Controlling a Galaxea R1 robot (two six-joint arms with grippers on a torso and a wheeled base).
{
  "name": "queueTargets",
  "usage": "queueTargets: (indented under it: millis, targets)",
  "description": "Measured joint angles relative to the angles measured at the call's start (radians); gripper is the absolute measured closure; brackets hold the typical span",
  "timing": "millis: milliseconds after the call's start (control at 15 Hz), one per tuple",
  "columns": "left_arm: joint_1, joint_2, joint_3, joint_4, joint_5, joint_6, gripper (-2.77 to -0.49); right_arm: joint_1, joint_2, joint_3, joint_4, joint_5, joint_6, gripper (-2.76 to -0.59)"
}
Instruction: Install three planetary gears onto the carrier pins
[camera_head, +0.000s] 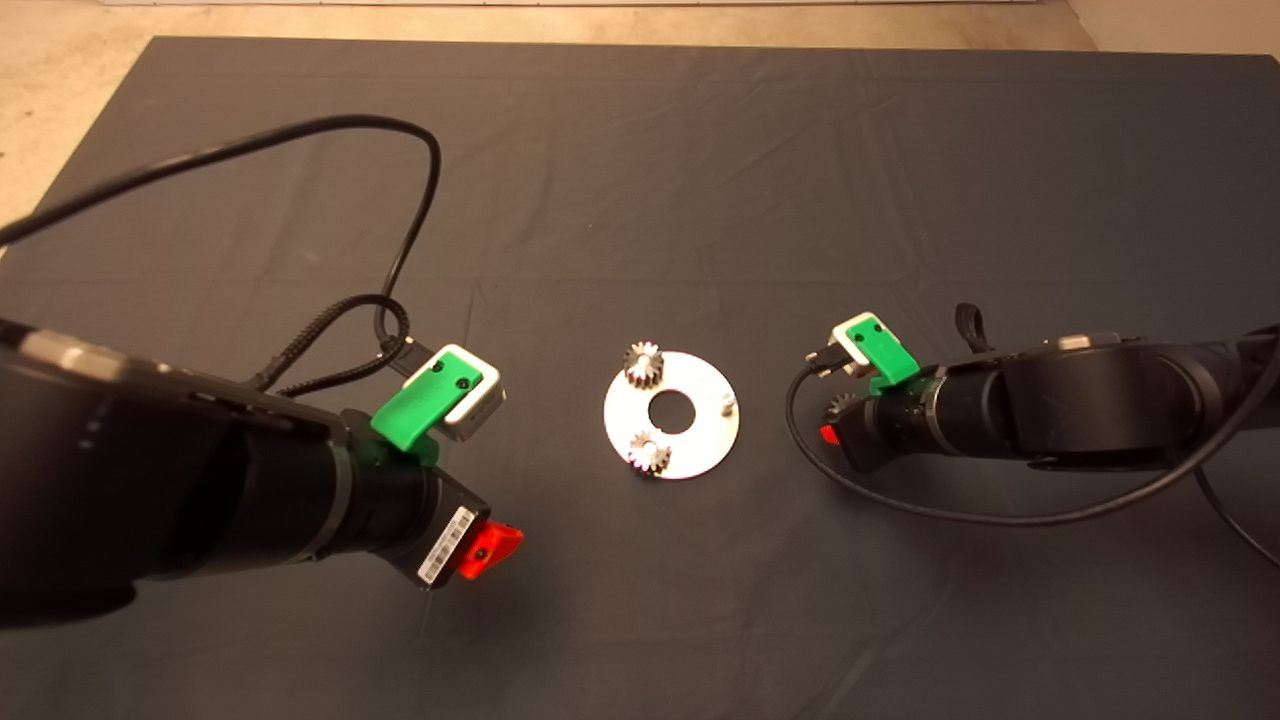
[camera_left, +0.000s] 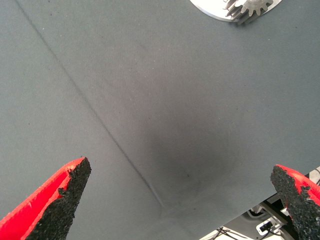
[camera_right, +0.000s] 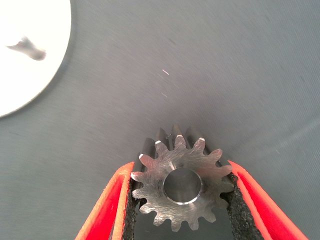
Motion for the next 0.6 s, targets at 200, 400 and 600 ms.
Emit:
queueTargets:
  millis: [200,400,600]
  targets:
    - [0.0,0.0,0.0,0.0,0.0,0.0,-2.62,0.044,0.037,-0.01,0.031,0.0,0.008,-1.05]
    - [0.0,0.0,0.0,0.0,0.0,-0.001,-2.62,0.078,0.091,-0.04,0.079,0.0,0.011,-1.05]
    - [0.0,0.0,0.0,0.0,0.0,-0.001,-2.62,0.086,0.148,-0.088,0.131,0.0,0.012,-1.04]
